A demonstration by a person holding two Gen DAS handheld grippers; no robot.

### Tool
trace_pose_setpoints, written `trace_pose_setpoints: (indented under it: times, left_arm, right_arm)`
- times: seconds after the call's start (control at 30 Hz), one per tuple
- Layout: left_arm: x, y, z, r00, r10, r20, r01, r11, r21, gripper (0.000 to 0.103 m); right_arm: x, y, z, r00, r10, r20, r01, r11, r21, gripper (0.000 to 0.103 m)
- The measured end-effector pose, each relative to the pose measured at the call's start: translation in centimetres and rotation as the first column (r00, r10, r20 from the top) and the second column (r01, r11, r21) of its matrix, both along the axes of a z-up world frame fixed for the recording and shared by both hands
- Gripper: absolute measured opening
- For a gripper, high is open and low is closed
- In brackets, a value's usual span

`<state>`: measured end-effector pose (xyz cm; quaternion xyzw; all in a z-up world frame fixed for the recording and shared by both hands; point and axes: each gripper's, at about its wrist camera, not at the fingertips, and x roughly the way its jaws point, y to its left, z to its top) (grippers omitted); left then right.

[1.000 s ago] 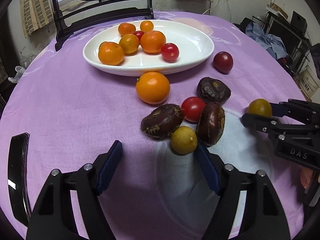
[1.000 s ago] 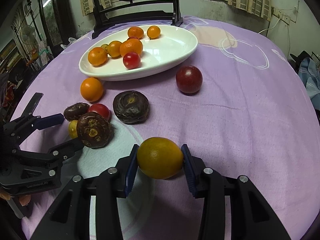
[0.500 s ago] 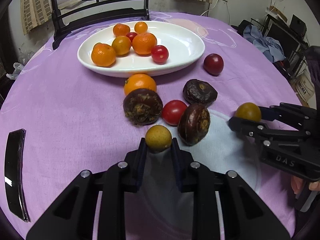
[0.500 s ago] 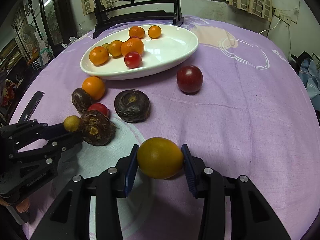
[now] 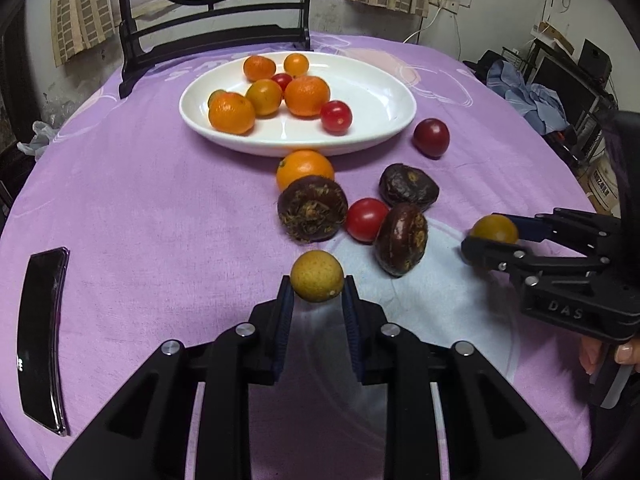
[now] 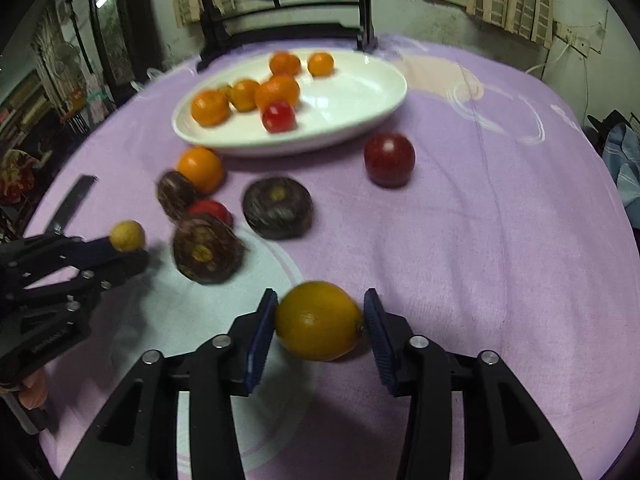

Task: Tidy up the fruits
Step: 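Carry the lime and lemon over the white plate with both tools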

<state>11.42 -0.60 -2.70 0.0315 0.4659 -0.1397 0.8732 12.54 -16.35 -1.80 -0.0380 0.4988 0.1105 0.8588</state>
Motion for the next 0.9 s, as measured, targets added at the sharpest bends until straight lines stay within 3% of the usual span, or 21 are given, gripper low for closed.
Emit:
trace_pose_setpoints:
  times: [0.1, 0.3, 0.5, 0.67, 0.9]
  left_arm:
    - [0.1, 0.2, -0.3, 1.0, 0.001, -0.004, -0.001, 1.0, -0.008, 0.024]
    - [0.1, 0.3, 0.1, 1.0, 0.002, 0.006, -0.001, 1.0, -0.009, 0.024]
    - [0.8, 0.3, 2.7, 0.998, -0.017, 0.053, 0.017, 1.0, 0.009, 0.024]
    - [4.5, -0.3, 5.6, 0.994, -0.029, 0.105, 0.025, 0.999, 0.042, 0.024]
    - [11.4, -1.5, 4.7, 0.997, 0.016, 0.069, -0.021, 0.997, 0.076, 0.024]
  right_arm:
    - [-0.1, 0.3, 0.1, 1.0, -0.004, 0.025, 0.004, 1.0, -0.017, 0.042]
    - [-0.6, 0.3, 0.9, 0.999, 0.002, 0.04, -0.002, 1.0, 0.01, 0.041]
    - [-0.7, -0.3, 3.8, 0.993, -0.02, 0.117, 0.011, 0.997, 0.082, 0.041]
    - [2.8, 0.3, 6.7, 0.984, -0.01, 0.179, -0.008, 0.995, 0.096, 0.041]
    - [10.0, 1.6, 6.1, 0.988, -0.025, 0.151, 0.006, 0.992, 0.124, 0.041]
